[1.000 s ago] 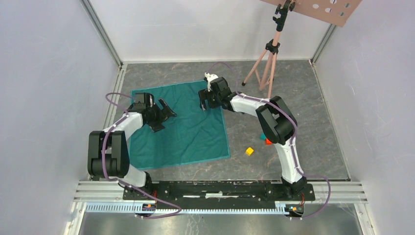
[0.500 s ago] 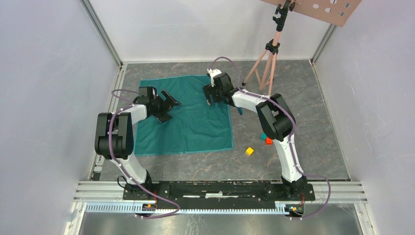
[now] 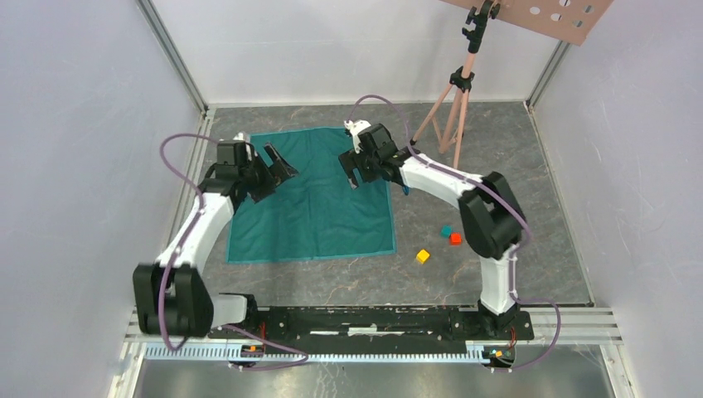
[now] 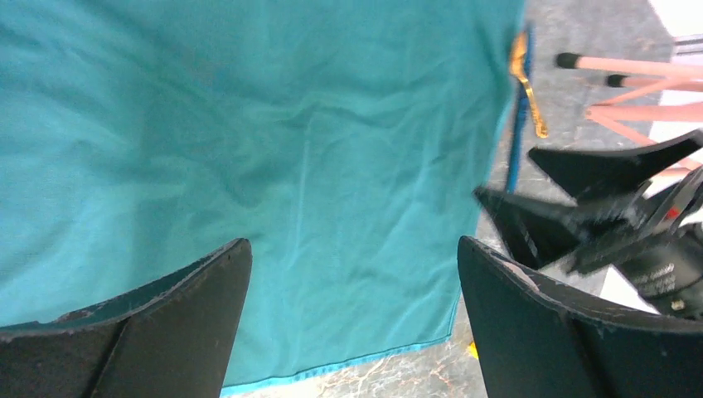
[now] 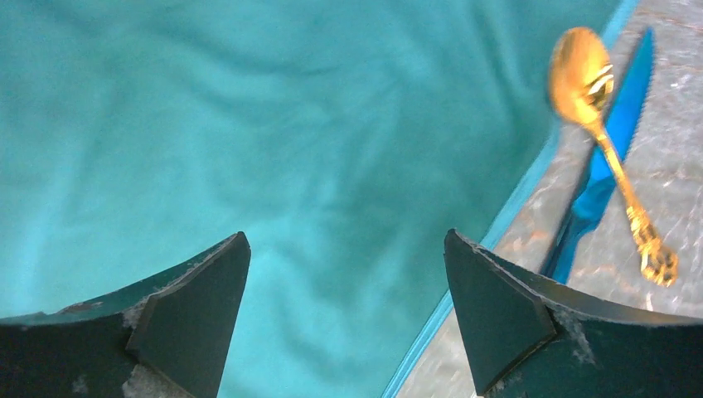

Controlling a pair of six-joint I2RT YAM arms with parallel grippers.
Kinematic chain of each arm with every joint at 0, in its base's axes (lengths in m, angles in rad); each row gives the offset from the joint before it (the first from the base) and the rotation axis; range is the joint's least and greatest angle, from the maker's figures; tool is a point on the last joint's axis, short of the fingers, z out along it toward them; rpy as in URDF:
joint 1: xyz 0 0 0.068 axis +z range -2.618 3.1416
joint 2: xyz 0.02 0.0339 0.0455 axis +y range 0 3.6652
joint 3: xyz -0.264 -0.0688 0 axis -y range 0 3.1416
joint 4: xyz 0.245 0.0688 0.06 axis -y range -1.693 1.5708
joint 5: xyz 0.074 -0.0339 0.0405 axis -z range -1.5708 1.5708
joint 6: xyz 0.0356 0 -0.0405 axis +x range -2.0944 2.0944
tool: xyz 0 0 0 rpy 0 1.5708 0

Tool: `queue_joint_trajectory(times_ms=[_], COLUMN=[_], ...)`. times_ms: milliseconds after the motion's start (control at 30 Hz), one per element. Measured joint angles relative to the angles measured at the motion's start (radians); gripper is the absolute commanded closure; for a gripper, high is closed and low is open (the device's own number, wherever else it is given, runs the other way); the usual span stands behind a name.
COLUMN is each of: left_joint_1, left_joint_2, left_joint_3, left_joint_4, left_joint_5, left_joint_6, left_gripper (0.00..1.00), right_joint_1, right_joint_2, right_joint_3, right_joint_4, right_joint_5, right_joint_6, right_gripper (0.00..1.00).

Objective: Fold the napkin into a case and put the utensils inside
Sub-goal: Smooth out the napkin at the center of the board.

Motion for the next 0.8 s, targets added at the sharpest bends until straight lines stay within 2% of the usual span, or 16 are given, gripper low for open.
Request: queue_joint_trajectory(times_ms=[133,267,433,467,500,533,700,800], left_joint_1=[0.000,0.000,0.000,0.000,0.000,0.000,-0.001,-0.001], left_joint_2=[-0.217,-0.335,-0.435,-0.457,-0.476,-0.499,-0.593,-0.618], left_joint_3=[0.008,0.009,-0.037,-0.048,-0.056,-0.068,-0.114,-0.116], left_joint_4=[-0.092,-0.176,-0.235,-0.248,-0.258,-0.266,-0.290,-0.295], left_joint_5=[-0.029,-0.013,0.011,0.007,0.004,-0.008,-0.079,-0.109], left_joint_6=[0.093,0.160,0.210,0.217,0.218,0.221,0.224,0.225], left_gripper=[0.00,0.00,0.00,0.00,0.00,0.00,0.00,0.00], right_joint_1=[0.096,0.168,0.166,0.159,0.149,0.137,0.035,0.071], right_joint_2=[-0.228,-0.438,-0.618,-0.635,-0.643,-0.645,-0.566,-0.504], right_joint_3=[-0.145,-0.303,-0.460,-0.482,-0.503,-0.522,-0.597,-0.603], right_joint_4=[-0.022,-0.035,-0.084,-0.101,-0.115,-0.124,-0.194,-0.236], right_joint_5=[-0.027,-0.009,0.158,0.195,0.216,0.219,0.110,0.095], right_joint_6=[0.023,0.058,0.206,0.253,0.295,0.323,0.494,0.601], right_gripper=[0.02,0.02,0.02,0.15,0.35,0.46,0.46,0.43])
